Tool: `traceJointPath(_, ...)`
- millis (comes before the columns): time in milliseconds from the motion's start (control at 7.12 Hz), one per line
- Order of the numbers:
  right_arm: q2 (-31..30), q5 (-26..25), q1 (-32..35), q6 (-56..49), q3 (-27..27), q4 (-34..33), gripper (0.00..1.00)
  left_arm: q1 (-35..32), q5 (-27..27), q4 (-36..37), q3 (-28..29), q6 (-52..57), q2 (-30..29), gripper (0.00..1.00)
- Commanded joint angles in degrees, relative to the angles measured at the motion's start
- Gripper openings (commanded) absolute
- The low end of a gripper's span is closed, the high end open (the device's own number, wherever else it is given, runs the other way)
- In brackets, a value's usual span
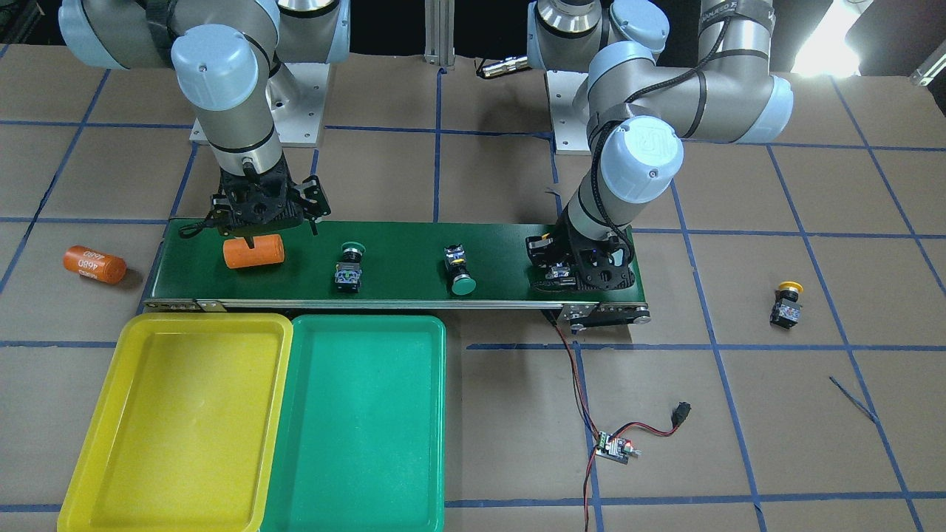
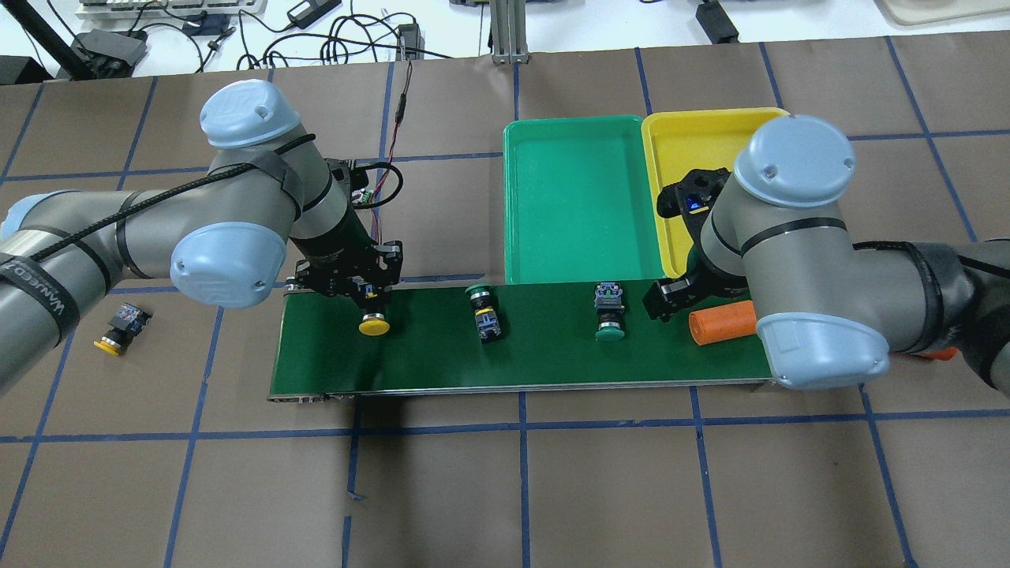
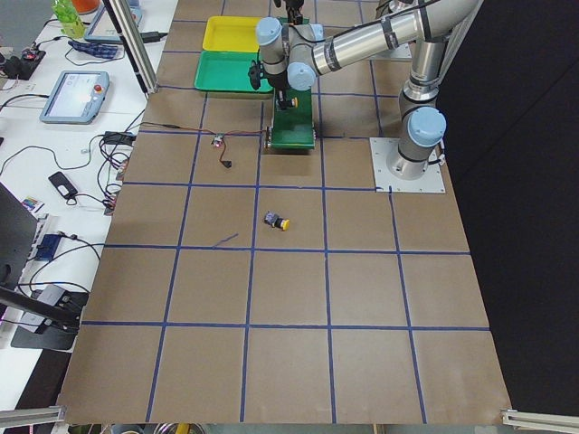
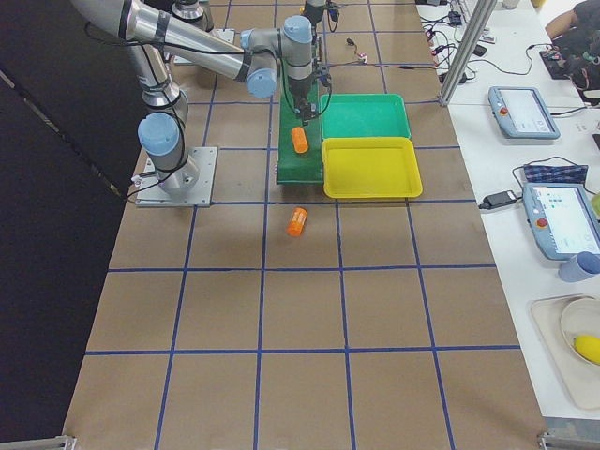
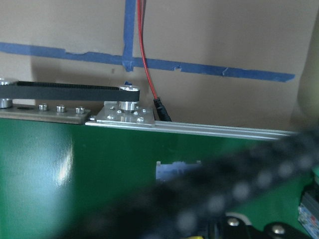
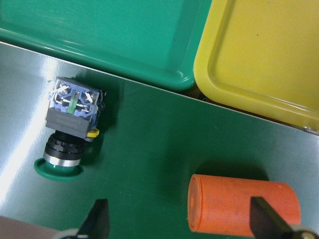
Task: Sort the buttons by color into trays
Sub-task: 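Move the left gripper back to the pile while the right gripper reaches a green-capped button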
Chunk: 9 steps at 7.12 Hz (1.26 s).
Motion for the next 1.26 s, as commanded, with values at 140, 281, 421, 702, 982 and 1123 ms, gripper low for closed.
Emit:
traceJointPath(140,0.82,0.09,0.0,0.09,0.02,-0.81,1.0,-1.77,2.55,0.87,-0.13,0.81,-0.12,0.89)
traceJointPath(281,1.95,0.09,0.0,0.09,-0.07,-0.9,1.0,-1.17,2.63,2.79,2.22,0.81,0.93,0.93)
traceJointPath(421,3.0,0.09,0.0,0.09,-0.07,-0.81,1.0,1.54,2.46,0.54,8.43,3.34,1.03,1.0)
traceJointPath(702,3.1,0.09,0.0,0.35,-0.42,-0.81,1.0,11.27,2.63,-5.45,10.51,12.45,1.72,1.0)
traceJointPath(982,3.27,0.09,1.31,7.1,-0.68,-1.78,1.0,21.03,2.72,-7.21,10.34,24.56,1.99,1.0)
traceJointPath(1123,4.24,0.0,2.62,8.6,-0.6,-3.35,1.0,25.25,3.42,-7.82,10.16,29.68,2.08,1.0)
